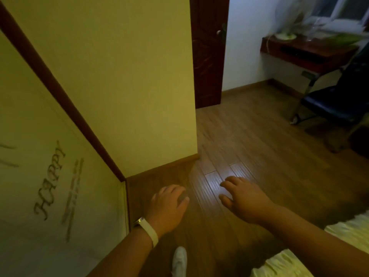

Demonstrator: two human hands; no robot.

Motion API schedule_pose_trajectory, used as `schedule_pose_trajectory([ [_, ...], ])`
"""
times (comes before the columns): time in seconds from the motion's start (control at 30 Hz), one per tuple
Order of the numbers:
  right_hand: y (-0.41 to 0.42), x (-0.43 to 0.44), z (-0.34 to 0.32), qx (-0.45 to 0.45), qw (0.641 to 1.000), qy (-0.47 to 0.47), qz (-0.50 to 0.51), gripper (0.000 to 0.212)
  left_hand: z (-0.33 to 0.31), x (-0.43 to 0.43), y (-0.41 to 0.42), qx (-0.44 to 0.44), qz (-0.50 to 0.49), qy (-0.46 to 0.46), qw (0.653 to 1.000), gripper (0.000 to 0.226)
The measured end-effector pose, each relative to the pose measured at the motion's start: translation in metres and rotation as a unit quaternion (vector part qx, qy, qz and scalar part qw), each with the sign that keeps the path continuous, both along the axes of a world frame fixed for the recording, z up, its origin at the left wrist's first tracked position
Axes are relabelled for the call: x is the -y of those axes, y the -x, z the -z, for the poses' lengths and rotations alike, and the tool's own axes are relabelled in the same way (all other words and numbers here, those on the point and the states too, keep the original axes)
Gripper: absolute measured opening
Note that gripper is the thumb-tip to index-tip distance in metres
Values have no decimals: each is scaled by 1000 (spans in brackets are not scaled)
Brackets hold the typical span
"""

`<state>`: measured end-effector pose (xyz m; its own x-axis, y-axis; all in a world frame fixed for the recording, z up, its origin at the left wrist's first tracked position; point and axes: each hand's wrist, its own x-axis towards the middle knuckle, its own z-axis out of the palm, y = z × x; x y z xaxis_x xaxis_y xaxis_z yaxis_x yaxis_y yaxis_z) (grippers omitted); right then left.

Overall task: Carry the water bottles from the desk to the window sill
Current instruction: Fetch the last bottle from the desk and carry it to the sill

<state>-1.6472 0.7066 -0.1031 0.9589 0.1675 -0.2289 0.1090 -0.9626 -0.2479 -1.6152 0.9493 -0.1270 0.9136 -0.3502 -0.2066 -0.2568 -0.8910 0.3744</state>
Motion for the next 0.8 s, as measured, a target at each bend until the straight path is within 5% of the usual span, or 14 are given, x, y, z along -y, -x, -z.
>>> schedule_pose_trajectory([
  [0.37, -135, -27, -31, 5, 989, 24, 144, 52, -11, -6, -213, 38, 115, 44, 992, 38],
  [0.8, -214, 60, -39, 12, 966, 15, 257, 50, -32, 110, -331, 62, 225, 42, 972, 41],
])
